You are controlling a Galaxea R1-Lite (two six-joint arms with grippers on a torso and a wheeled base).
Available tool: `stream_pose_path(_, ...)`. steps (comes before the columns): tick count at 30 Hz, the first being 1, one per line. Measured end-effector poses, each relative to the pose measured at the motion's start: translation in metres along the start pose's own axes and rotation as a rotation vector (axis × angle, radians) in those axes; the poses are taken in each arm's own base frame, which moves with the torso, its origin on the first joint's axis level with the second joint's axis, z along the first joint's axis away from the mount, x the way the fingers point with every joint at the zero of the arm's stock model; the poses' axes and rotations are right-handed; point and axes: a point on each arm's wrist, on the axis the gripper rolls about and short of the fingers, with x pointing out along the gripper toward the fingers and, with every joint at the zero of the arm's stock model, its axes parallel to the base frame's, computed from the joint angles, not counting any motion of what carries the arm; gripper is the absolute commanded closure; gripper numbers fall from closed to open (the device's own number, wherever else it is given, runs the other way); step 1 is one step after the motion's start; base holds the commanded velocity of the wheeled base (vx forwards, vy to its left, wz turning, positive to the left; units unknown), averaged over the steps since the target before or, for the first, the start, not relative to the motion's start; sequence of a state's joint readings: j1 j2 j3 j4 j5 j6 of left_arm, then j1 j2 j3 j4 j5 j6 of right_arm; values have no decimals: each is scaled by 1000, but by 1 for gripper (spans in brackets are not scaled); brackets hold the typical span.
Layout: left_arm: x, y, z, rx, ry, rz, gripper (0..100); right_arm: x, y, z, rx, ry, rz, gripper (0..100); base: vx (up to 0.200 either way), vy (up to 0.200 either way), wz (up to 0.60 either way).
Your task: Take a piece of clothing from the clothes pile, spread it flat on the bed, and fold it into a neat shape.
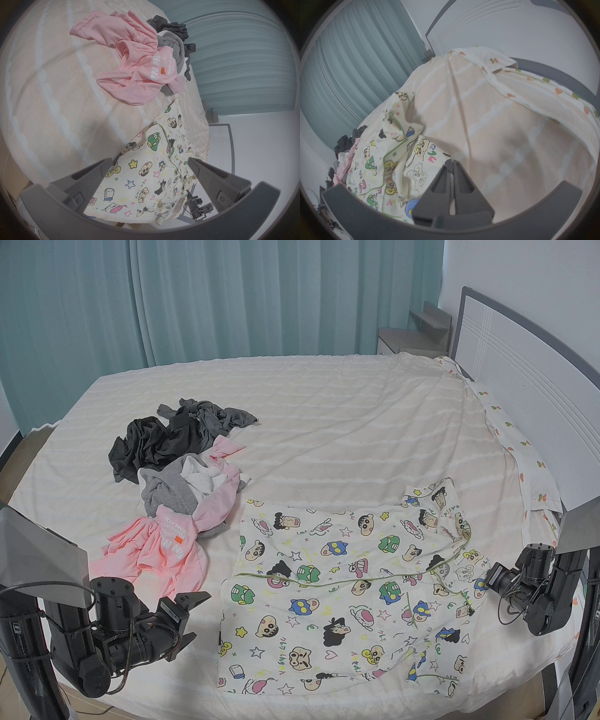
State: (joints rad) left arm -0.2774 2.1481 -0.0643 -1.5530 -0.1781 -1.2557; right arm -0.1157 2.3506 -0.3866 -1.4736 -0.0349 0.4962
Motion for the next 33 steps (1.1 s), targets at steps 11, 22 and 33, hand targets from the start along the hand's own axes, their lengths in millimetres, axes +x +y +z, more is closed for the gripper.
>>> stream_pose_path(11, 0, 0, 0, 0, -2, 1, 0, -2, -11, 10, -36, -51, -81, 100, 0, 0, 0)
stream_pose_path(22, 0, 0, 0, 0, -2, 2, 0, -3, -17, 14, -73, -71, -136, 100, 0, 0, 0)
stream_pose_path(33, 0, 0, 0, -1, -2, 2, 0, -6, -16, 16, -73, -75, -125, 0, 0, 0, 0)
